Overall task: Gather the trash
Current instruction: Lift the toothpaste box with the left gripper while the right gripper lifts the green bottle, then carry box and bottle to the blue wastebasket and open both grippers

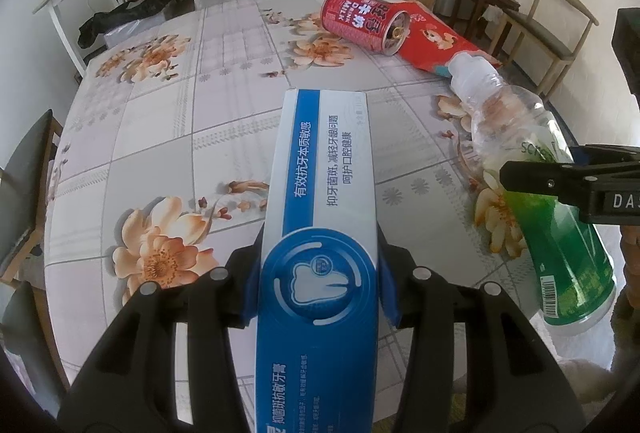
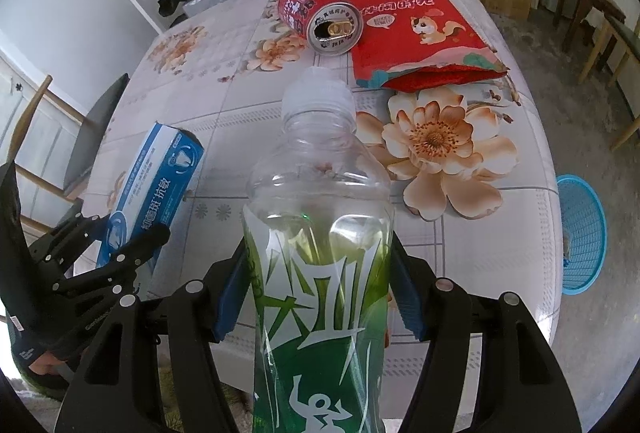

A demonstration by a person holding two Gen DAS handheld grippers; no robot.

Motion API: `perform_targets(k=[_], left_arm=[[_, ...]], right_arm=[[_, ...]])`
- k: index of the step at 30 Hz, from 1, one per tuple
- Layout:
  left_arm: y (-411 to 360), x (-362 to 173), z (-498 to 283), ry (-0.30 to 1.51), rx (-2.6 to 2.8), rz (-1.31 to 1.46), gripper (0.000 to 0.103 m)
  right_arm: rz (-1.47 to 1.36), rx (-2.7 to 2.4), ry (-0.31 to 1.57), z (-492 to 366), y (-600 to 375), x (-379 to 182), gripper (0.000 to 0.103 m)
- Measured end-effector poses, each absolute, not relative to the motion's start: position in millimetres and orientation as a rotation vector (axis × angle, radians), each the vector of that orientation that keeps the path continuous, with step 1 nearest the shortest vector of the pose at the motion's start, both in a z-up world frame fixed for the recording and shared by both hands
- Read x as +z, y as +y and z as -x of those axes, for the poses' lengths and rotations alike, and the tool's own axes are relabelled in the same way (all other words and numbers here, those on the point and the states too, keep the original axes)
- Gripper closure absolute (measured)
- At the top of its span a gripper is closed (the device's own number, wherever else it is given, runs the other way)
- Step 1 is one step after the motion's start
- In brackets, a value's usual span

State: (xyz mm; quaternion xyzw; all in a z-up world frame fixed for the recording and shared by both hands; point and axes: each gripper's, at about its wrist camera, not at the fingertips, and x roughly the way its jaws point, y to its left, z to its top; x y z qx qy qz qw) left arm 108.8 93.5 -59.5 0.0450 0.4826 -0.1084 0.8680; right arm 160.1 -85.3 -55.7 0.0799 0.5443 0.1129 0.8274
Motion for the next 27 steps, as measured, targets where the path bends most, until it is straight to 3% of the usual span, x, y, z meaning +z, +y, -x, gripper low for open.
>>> perform_targets(k=[16,27], left_arm=[[47,0,-112,0.912,-0.406,-0.082,0.059],[-107,54,-170,0.917,-0.808,-0.116,0.059]], right_arm=[[-0.355,0.166,0.980,-127,-171,-13,0.041],[-0.581,-0.228,0.799,-59,-341,8,0.041]])
